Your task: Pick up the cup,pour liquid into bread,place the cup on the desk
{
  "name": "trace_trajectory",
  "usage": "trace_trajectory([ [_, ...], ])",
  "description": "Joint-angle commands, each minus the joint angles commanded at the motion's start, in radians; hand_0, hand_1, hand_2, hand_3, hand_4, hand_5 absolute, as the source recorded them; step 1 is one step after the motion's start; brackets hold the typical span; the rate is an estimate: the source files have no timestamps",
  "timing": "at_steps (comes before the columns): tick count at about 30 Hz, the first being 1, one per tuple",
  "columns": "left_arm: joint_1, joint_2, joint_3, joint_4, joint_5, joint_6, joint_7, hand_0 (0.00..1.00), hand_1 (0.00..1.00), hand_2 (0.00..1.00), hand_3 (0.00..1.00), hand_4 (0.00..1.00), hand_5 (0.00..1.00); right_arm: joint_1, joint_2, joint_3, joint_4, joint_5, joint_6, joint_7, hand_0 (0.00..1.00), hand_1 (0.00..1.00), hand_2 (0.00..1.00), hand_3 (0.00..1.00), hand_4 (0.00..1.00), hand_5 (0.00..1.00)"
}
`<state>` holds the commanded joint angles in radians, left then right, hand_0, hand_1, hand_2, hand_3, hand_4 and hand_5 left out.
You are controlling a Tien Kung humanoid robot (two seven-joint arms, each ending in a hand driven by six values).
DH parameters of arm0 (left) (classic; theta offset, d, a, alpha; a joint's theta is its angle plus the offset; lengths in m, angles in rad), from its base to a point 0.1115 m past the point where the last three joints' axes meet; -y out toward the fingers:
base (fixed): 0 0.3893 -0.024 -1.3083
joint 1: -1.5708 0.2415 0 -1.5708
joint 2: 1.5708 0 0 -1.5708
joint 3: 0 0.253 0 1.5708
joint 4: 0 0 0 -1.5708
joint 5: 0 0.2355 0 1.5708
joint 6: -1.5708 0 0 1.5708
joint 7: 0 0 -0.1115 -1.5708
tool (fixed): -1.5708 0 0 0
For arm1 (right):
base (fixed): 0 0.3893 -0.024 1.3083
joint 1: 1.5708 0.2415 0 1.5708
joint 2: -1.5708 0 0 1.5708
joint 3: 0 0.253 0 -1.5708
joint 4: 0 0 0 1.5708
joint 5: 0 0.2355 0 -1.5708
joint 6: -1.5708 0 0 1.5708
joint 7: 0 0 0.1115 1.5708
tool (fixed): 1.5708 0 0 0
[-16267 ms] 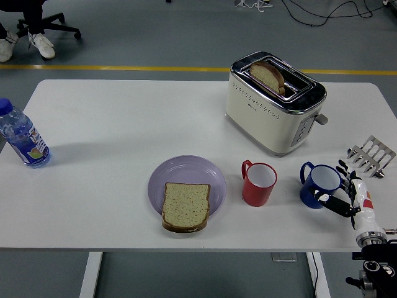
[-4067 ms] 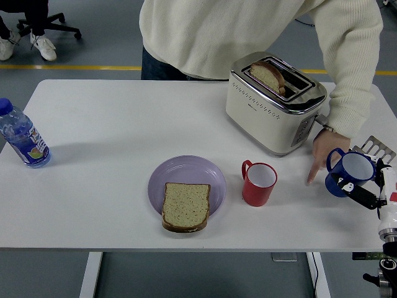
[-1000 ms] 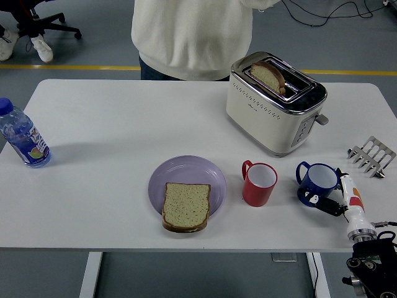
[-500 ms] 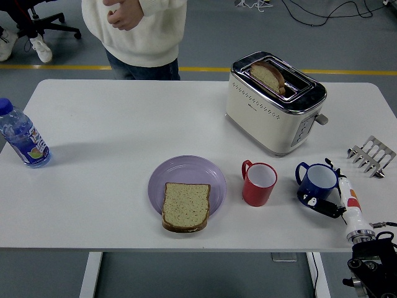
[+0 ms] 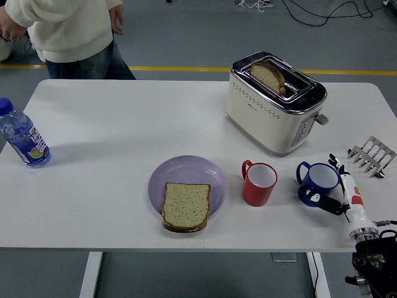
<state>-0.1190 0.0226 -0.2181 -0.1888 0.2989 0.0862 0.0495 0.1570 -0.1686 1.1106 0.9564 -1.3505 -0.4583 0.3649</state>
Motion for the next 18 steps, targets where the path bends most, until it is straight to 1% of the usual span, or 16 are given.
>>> trace_trajectory([
  [2,0.0,0.0,-0.001,0.0,0.0,0.0,0.0,0.642,0.662,0.68,0.567,0.374,0.998,-0.004,-0.001,0.007,0.01,-0.002,0.001,0.0,0.902,0.837,0.979,0.998,0.962,0.128],
  [7,-0.001,0.001,-0.003,0.0,0.002,0.0,0.0,0.642,0.662,0.68,0.567,0.376,0.998,-0.026,-0.013,0.028,0.067,-0.007,0.002,-0.006,0.913,0.843,0.981,0.998,0.966,0.124],
  [15,-0.001,0.002,-0.002,0.0,0.004,0.0,0.001,0.642,0.661,0.68,0.567,0.378,0.998,-0.05,-0.021,0.062,0.13,-0.021,-0.001,-0.014,0.914,0.848,0.984,0.998,0.969,0.121],
  [18,-0.001,0.002,-0.003,0.0,0.005,0.0,0.001,0.642,0.661,0.679,0.567,0.38,0.998,-0.067,-0.027,0.076,0.181,-0.031,0.001,-0.024,0.916,0.848,0.984,0.998,0.972,0.122],
])
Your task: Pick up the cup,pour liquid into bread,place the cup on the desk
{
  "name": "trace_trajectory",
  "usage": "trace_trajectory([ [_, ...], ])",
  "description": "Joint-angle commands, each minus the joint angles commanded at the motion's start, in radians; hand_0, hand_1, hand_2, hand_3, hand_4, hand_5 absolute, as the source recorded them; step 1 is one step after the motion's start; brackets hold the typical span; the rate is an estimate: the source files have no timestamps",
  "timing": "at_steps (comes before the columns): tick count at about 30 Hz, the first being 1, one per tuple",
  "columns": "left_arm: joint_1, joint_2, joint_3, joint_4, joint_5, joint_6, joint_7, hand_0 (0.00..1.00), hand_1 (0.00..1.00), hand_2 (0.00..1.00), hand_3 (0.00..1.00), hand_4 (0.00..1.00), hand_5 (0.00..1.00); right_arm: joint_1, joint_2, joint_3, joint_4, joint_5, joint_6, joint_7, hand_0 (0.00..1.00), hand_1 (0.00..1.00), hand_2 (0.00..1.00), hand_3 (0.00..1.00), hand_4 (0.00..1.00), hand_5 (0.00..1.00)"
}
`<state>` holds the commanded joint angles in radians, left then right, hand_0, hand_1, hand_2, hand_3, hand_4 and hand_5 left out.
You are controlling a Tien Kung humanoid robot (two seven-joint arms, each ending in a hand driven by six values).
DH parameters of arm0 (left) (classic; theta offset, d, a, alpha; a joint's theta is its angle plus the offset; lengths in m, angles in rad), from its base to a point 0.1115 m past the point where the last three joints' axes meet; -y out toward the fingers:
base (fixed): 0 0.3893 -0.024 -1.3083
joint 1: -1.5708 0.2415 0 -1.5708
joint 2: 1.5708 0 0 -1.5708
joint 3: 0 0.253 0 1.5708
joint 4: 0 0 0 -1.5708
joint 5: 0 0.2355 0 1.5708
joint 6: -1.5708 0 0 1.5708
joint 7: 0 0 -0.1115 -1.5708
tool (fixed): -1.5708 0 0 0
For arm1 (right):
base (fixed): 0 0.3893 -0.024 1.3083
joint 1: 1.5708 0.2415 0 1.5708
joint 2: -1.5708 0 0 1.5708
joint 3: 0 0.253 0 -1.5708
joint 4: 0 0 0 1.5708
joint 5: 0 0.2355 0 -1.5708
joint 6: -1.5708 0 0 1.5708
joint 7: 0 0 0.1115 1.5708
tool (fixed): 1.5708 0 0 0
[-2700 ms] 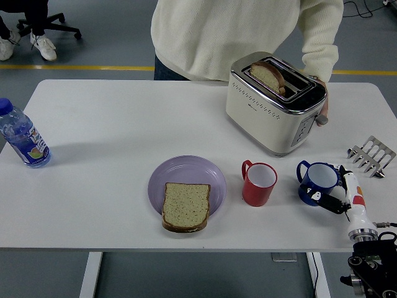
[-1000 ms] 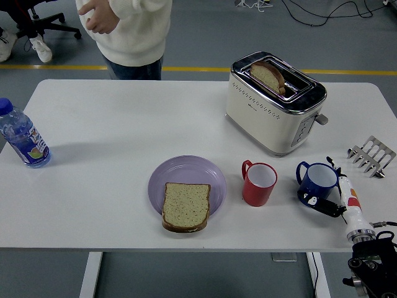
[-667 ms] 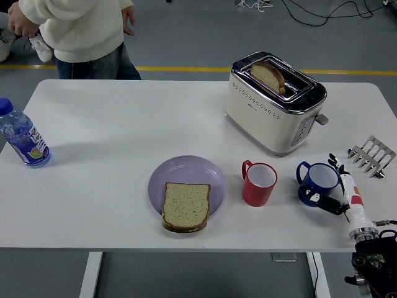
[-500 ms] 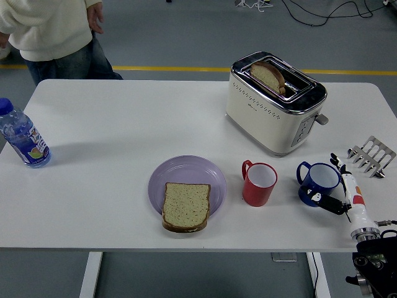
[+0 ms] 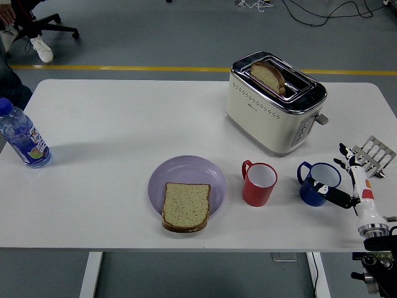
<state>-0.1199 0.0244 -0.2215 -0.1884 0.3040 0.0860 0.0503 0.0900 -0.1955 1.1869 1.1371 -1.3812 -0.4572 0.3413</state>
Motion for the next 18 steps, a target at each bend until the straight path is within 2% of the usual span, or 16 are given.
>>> trace_trajectory([
  [5,0.001,0.001,-0.006,0.0,0.002,0.0,0.0,0.641,0.66,0.679,0.567,0.382,0.998,-0.034,-0.007,0.027,0.109,-0.018,-0.012,-0.001,0.918,0.847,0.977,0.998,0.979,0.122],
  [12,0.0,0.005,-0.015,0.001,0.008,-0.001,0.0,0.642,0.662,0.678,0.568,0.382,0.998,-0.06,-0.053,0.027,0.341,-0.04,-0.015,-0.02,0.917,0.843,0.965,0.998,0.981,0.12],
  [16,0.002,0.007,-0.028,0.001,0.01,-0.001,-0.001,0.642,0.662,0.678,0.568,0.382,0.998,-0.067,-0.059,0.029,0.47,-0.021,-0.017,-0.035,0.917,0.843,0.965,0.998,0.981,0.12],
  [18,0.002,0.008,-0.032,0.0,0.012,-0.001,-0.002,0.641,0.661,0.679,0.567,0.385,0.998,-0.062,-0.059,0.034,0.528,0.013,-0.018,-0.044,0.905,0.827,0.927,0.973,0.957,0.137],
])
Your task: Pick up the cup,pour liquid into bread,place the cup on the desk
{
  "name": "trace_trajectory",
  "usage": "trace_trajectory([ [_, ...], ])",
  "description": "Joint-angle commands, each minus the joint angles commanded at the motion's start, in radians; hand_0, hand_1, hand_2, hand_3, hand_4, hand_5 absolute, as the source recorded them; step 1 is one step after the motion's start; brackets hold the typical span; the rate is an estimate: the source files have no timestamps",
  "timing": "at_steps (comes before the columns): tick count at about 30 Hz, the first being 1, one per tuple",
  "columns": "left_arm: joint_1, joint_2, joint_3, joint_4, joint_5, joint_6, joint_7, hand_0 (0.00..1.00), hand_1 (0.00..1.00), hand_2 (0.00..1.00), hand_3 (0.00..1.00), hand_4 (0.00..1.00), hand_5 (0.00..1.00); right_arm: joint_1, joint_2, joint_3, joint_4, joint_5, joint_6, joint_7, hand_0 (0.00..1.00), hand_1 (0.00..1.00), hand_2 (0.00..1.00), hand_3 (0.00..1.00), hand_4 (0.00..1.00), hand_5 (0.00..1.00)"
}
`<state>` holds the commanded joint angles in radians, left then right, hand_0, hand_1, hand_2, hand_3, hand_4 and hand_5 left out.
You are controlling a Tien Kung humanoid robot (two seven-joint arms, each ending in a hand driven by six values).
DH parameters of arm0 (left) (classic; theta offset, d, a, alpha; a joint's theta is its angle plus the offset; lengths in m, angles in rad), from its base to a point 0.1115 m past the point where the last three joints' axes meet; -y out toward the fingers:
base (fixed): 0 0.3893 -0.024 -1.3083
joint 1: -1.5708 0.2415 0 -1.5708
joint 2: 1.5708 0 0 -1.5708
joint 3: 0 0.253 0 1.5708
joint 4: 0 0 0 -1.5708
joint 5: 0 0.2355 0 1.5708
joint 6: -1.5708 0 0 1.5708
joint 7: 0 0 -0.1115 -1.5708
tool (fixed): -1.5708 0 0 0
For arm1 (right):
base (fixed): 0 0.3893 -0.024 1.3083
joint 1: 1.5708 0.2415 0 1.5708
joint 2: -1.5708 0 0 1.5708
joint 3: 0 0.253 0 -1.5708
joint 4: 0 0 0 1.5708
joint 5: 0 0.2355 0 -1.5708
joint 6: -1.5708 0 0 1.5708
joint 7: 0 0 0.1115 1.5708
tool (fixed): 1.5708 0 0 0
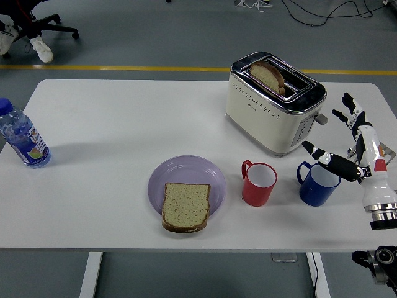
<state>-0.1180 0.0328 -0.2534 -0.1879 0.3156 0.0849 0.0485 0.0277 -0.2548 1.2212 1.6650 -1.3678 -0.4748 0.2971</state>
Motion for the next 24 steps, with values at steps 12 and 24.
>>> trace_trajectory([
  [12,0.003,0.014,-0.041,-0.006,0.027,0.0,-0.002,0.641,0.662,0.68,0.568,0.386,0.998,-0.006,-0.028,0.141,0.114,0.382,0.111,-0.111,0.849,0.781,0.867,0.89,0.908,0.211],
  [24,-0.015,0.035,-0.064,-0.01,0.076,-0.001,0.001,0.642,0.662,0.68,0.567,0.385,0.998,-0.079,0.021,0.294,0.114,0.617,0.192,-0.218,0.78,0.713,0.782,0.816,0.837,0.398],
])
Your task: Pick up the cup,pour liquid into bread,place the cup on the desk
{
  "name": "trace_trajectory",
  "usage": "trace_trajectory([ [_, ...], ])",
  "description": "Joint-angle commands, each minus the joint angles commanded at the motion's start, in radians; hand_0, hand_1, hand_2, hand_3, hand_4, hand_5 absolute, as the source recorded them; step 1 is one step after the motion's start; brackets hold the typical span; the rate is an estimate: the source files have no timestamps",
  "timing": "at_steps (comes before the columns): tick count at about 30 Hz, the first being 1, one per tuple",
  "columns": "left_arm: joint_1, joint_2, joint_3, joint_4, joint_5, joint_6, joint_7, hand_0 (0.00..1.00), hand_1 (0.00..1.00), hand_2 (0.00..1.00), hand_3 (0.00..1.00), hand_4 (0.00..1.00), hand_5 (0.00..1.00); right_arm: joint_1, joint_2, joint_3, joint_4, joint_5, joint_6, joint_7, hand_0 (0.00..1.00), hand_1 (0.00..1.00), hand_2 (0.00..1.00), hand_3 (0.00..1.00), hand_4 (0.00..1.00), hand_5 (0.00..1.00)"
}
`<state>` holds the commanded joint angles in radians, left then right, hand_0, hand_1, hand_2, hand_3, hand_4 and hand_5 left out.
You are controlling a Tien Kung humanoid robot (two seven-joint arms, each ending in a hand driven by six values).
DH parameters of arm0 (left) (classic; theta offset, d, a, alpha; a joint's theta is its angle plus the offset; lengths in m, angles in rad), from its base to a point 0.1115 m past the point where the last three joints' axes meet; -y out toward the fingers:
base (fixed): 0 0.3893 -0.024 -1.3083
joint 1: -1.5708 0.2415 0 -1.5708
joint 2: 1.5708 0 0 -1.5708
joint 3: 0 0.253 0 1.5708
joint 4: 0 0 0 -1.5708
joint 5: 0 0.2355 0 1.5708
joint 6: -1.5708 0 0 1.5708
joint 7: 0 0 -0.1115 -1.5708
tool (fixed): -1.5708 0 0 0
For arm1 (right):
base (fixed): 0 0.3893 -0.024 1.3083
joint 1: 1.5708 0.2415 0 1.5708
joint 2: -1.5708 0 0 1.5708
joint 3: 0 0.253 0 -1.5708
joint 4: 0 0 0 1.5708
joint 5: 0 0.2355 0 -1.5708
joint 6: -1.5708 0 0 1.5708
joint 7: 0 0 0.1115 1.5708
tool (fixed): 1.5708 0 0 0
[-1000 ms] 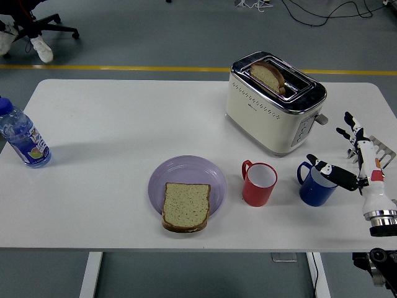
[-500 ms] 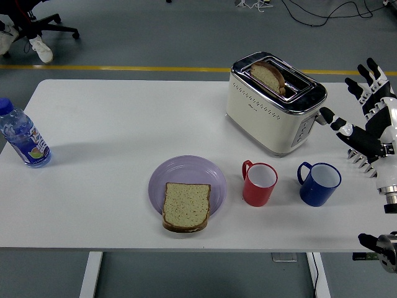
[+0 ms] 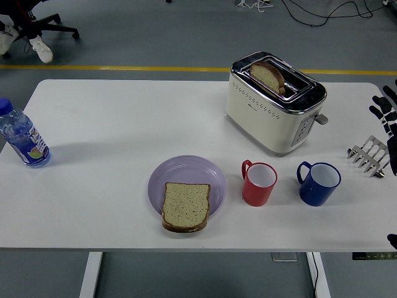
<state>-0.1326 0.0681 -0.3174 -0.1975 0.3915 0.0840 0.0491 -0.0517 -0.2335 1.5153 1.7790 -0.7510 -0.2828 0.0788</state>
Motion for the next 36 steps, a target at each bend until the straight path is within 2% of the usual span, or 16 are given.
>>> trace_trajectory([
  [4,-0.01,0.01,0.007,0.0,0.018,-0.001,0.001,0.642,0.662,0.68,0.567,0.385,0.998,-0.004,0.015,0.044,0.0,0.052,-0.002,-0.029,0.78,0.713,0.782,0.816,0.837,0.398],
  [5,-0.013,0.013,0.007,0.0,0.026,-0.001,0.001,0.642,0.664,0.678,0.567,0.382,0.998,-0.005,0.015,0.058,0.0,0.065,0.004,-0.04,0.752,0.68,0.742,0.783,0.775,0.549],
  [10,-0.022,0.025,0.015,-0.002,0.042,-0.001,0.001,0.642,0.664,0.678,0.567,0.382,0.998,-0.001,0.018,0.101,0.0,0.043,0.01,-0.068,0.752,0.68,0.742,0.783,0.775,0.549],
  [11,-0.022,0.026,0.015,-0.002,0.043,-0.001,0.001,0.642,0.665,0.679,0.567,0.381,0.998,-0.001,0.019,0.104,0.0,0.041,0.01,-0.07,0.642,0.567,0.657,0.731,0.771,0.608],
  [22,-0.026,0.026,0.037,-0.002,0.048,0.0,0.002,0.642,0.667,0.679,0.567,0.38,0.998,0.007,0.03,0.132,0.0,0.0,0.023,-0.101,0.629,0.556,0.646,0.717,0.775,0.62],
  [23,-0.026,0.026,0.039,-0.001,0.048,0.0,0.001,0.642,0.665,0.679,0.567,0.38,0.998,0.007,0.031,0.135,0.0,-0.002,0.019,-0.102,0.591,0.499,0.592,0.703,0.781,0.637],
  [28,-0.028,0.026,0.044,-0.001,0.048,0.0,0.002,0.642,0.665,0.679,0.567,0.38,0.998,0.008,0.033,0.153,0.0,-0.016,0.003,-0.111,0.591,0.499,0.592,0.703,0.781,0.637],
  [29,-0.029,0.026,0.044,-0.001,0.048,0.0,0.001,0.641,0.666,0.679,0.567,0.379,0.998,0.008,0.033,0.155,0.0,-0.018,-0.001,-0.112,0.526,0.468,0.563,0.655,0.785,0.65],
  [34,-0.031,0.025,0.038,-0.002,0.05,0.001,0.0,0.641,0.666,0.679,0.567,0.379,0.998,0.01,0.033,0.171,0.0,-0.018,-0.031,-0.117,0.526,0.468,0.563,0.655,0.785,0.65],
  [35,-0.032,0.025,0.035,-0.002,0.052,0.001,0.0,0.641,0.666,0.678,0.567,0.379,0.998,0.011,0.034,0.176,0.0,-0.011,-0.034,-0.122,0.471,0.432,0.548,0.619,0.783,0.65],
  [36,-0.033,0.025,0.034,-0.002,0.053,0.001,0.0,0.641,0.666,0.678,0.567,0.379,0.998,0.01,0.033,0.177,0.0,-0.005,-0.038,-0.122,0.471,0.432,0.548,0.619,0.783,0.65],
])
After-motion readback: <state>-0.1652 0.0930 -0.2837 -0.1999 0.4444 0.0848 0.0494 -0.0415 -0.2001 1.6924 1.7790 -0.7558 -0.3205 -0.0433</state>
